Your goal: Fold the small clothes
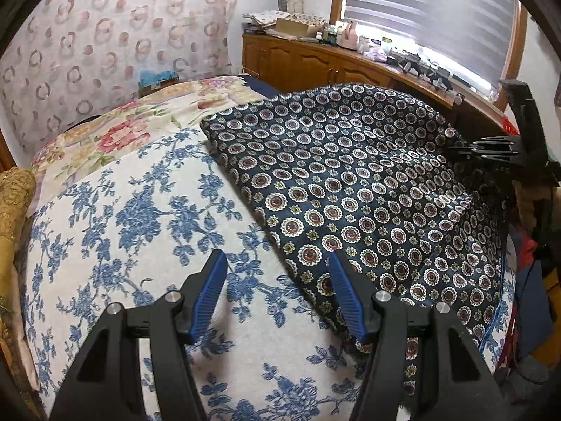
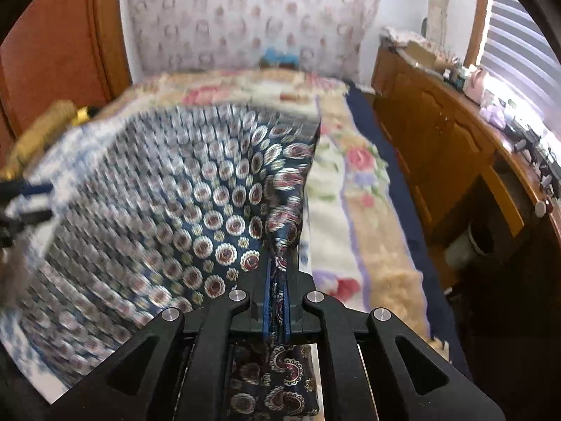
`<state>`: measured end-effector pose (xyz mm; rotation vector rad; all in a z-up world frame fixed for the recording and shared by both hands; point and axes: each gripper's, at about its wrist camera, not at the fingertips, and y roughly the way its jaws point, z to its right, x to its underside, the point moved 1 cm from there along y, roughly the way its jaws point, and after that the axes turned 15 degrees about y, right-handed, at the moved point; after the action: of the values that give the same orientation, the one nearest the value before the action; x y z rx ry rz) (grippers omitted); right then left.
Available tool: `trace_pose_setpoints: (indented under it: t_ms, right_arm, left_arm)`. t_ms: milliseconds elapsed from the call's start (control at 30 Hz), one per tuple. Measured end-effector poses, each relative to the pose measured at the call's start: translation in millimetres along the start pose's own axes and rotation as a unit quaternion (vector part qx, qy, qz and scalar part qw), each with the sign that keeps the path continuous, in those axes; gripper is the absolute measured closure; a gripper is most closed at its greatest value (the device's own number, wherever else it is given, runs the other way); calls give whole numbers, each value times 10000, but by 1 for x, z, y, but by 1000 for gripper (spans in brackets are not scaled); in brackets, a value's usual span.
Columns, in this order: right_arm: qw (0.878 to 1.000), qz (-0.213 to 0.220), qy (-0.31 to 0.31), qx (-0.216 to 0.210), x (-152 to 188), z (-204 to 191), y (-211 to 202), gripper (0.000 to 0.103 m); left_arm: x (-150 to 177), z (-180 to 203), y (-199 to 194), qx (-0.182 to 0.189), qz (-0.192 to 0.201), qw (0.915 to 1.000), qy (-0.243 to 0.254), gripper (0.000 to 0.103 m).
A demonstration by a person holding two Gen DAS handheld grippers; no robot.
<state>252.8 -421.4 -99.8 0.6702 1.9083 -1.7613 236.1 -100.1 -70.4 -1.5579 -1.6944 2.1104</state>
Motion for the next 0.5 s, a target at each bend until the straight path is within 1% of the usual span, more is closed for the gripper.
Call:
trace_pose_setpoints:
  t_ms: [33, 100, 200, 233, 300, 400, 500]
  right_arm:
    - [10000, 6, 61, 9, 1, 1, 2, 96]
    - [9997, 27, 231, 7, -2, 6, 6, 85]
    - [9992, 127, 350, -125, -11, 8, 5, 77]
    - [9990, 184, 370, -172, -16, 9, 4, 75]
    - [9984, 263, 425, -251, -27, 15, 2, 64]
    - [9973, 322, 525, -405, -47, 20, 4, 62]
    - [9973, 244, 490, -485, -66, 21, 16, 62]
  left_arm:
    - [0, 2, 2, 7, -38, 10000, 3, 43]
    - [2, 4, 9, 27, -150, 9999, 22, 43]
    - [6, 8, 18, -8, -322, 9994, 88, 43]
    - [6, 10, 18, -50, -307, 9994, 130, 43]
    - [6, 13, 19, -107, -310, 9992, 208, 43]
    - [7, 13, 19, -128, -235, 9994, 205, 42]
    - [7, 13, 20, -134, -238, 9994, 207, 41]
